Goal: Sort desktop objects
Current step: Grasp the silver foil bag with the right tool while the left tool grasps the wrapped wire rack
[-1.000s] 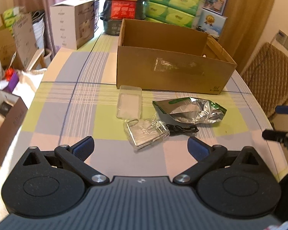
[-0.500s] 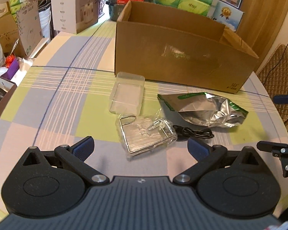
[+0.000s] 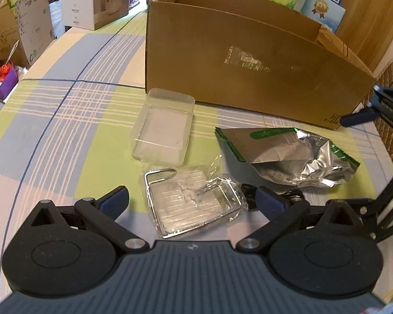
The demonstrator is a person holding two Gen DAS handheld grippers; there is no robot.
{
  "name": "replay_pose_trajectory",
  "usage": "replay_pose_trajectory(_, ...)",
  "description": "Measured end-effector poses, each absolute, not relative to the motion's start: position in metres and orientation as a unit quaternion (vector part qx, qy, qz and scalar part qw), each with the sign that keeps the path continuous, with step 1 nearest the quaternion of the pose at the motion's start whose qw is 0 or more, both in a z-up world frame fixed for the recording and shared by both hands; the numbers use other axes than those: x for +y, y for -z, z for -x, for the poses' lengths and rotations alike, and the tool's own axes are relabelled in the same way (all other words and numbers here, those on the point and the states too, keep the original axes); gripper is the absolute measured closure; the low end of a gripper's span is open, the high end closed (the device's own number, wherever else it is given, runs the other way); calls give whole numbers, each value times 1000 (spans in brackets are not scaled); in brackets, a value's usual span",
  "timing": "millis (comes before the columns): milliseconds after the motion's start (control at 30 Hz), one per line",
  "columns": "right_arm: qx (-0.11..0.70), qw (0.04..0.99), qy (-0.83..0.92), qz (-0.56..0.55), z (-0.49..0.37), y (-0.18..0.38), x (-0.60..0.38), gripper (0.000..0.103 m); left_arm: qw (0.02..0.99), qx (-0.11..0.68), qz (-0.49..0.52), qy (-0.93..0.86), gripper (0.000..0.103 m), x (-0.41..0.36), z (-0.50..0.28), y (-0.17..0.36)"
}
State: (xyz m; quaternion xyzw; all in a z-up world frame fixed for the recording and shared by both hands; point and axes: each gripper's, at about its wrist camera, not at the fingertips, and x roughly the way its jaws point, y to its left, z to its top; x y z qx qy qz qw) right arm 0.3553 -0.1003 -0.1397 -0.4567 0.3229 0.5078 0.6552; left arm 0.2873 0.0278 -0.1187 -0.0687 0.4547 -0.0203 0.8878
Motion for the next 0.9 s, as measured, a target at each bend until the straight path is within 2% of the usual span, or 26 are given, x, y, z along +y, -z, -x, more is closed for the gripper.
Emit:
replay_pose_trajectory(67,324,644,-509,471,-360,145,-95,2,888,456,57,22,11,28,-289,121)
replay_pose_trajectory(167,332,626,-513,484,-364,153,-89,3,886,460,52,30,15,30,-289,123)
replay_pose_trajectory(200,335,622,-514,487,-365,156,-87,6,885,461,51,34,17,30,-289,124)
replay_pose_trajectory(233,338,619,-514,488,-366,158,-87,11,884,463,51,38,22,31,-289,125)
replay_pose_trajectory(267,344,619,-511,487,-367,160,-87,22,882,466,52,42,24,31,-289,126)
replay_pose_trajectory(367,363,647,-492,456,-373,159,-89,44,882,466,53,46,29,31,-287,126)
replay_pose_trajectory(467,400,672,-465,415,-373,154,-96,50,882,466,43,49,30,29,-283,124)
replay_pose_trajectory(567,443,691,-434,372,-368,148,-105,51,881,468,40,55,30,28,-273,124)
replay_pose_trajectory(767,562,738,-339,157,-352,135,-154,51,885,456,3,92,30,17,-244,114)
replay_pose_trajectory(900,588,749,-302,52,-334,131,-187,51,883,458,-5,100,30,11,-232,104)
